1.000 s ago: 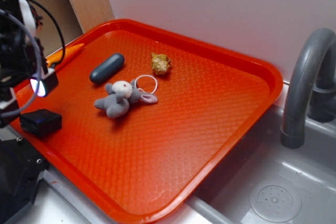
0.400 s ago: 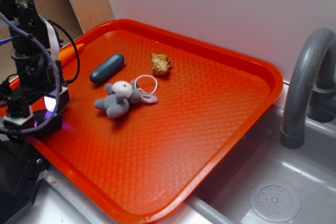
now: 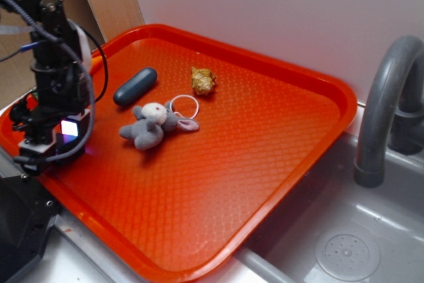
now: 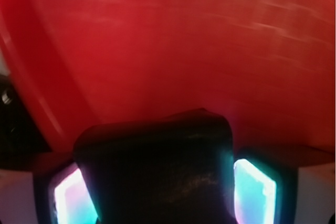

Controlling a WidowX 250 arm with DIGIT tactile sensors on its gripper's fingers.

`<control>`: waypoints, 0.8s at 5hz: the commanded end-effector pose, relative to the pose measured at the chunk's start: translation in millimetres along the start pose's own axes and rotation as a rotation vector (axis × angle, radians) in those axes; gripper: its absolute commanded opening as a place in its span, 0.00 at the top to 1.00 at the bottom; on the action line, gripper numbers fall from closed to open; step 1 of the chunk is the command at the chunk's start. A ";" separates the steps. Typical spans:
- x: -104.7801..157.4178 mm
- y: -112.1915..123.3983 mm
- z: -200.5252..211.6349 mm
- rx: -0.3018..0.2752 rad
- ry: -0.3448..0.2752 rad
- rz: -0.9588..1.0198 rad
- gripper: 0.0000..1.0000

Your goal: Grab the black box.

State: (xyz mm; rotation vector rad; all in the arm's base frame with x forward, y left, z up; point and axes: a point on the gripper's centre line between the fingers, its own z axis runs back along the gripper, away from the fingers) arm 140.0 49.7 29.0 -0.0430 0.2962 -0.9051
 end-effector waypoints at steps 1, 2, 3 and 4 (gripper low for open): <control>5.1 40.1 52.8 0.207 -0.071 0.302 1.00; -6.8 38.2 92.4 0.254 -0.205 0.562 1.00; -2.5 48.4 124.2 0.124 -0.373 0.791 1.00; 6.3 39.5 158.4 0.108 -0.389 1.042 1.00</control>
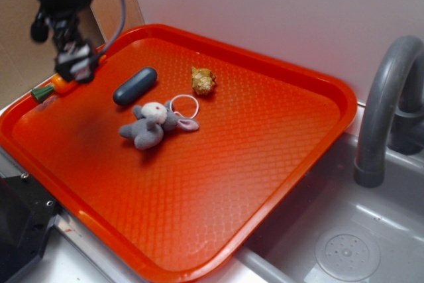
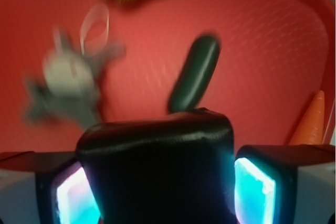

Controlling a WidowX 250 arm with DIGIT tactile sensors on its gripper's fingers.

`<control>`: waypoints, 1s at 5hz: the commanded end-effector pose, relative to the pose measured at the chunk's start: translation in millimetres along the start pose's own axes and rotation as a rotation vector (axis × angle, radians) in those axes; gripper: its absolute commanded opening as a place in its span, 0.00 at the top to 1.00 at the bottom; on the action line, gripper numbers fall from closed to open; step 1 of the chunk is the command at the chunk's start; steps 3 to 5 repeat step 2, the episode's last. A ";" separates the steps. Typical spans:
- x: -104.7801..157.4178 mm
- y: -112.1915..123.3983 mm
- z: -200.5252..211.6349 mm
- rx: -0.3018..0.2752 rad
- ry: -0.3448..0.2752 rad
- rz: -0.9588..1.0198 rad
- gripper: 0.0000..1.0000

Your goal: Grab the black box.

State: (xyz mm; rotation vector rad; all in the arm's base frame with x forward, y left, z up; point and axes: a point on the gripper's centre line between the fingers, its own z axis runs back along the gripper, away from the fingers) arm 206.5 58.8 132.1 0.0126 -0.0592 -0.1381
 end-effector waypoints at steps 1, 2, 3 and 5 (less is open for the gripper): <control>12.1 -12.6 58.1 0.011 -0.026 0.491 1.00; 9.4 -17.7 55.3 0.038 -0.019 0.482 1.00; 9.4 -17.7 55.3 0.038 -0.019 0.482 1.00; 9.4 -17.7 55.3 0.038 -0.019 0.482 1.00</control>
